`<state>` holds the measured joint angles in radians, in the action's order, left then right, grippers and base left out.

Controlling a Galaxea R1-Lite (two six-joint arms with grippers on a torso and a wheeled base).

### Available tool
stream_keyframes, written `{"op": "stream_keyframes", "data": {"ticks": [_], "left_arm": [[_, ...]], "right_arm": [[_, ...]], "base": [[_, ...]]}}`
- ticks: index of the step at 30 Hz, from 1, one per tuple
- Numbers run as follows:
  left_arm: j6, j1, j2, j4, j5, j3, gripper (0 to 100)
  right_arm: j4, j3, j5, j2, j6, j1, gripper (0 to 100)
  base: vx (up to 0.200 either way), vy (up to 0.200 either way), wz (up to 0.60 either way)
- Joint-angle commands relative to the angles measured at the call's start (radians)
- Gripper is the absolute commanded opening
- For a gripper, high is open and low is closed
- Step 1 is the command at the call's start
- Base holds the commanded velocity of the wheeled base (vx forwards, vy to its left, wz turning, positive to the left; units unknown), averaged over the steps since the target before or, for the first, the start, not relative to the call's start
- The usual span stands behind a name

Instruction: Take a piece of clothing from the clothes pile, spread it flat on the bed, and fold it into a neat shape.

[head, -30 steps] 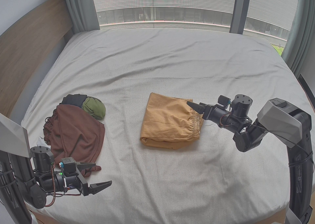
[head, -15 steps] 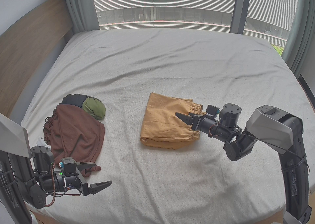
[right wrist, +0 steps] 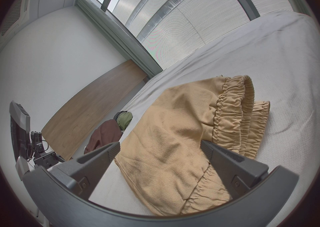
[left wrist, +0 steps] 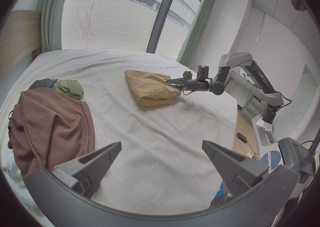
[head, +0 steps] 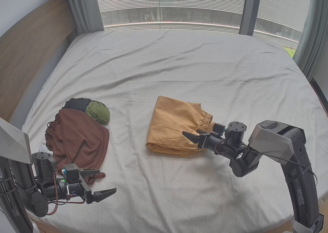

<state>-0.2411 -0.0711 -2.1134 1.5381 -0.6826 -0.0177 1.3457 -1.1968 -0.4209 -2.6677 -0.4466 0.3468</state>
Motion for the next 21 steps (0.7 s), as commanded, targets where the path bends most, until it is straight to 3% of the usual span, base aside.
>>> {"op": "stream_keyframes", "data": {"ticks": [1, 6, 14, 21], "left_arm": [[0.000, 0.001, 0.001, 0.000, 0.000, 0.018, 100], [0.000, 0.001, 0.004, 0.002, 0.000, 0.016, 100], [0.011, -0.004, 0.104, 0.002, -0.006, 0.002, 100], [0.057, -0.059, 0.314, 0.004, -0.018, 0.002, 100]], "right_arm": [[0.009, 0.003, 0.001, -0.009, -0.001, 0.001, 100], [0.039, 0.049, 0.011, 0.066, -0.006, 0.004, 100], [0.095, 0.292, 0.013, 0.427, -0.007, 0.008, 100], [0.096, 0.585, 0.025, 0.738, 0.134, -0.017, 100]], "base": [[0.000, 0.000, 0.00], [0.000, 0.000, 0.00], [0.000, 0.000, 0.00], [0.000, 0.000, 0.00]]}}
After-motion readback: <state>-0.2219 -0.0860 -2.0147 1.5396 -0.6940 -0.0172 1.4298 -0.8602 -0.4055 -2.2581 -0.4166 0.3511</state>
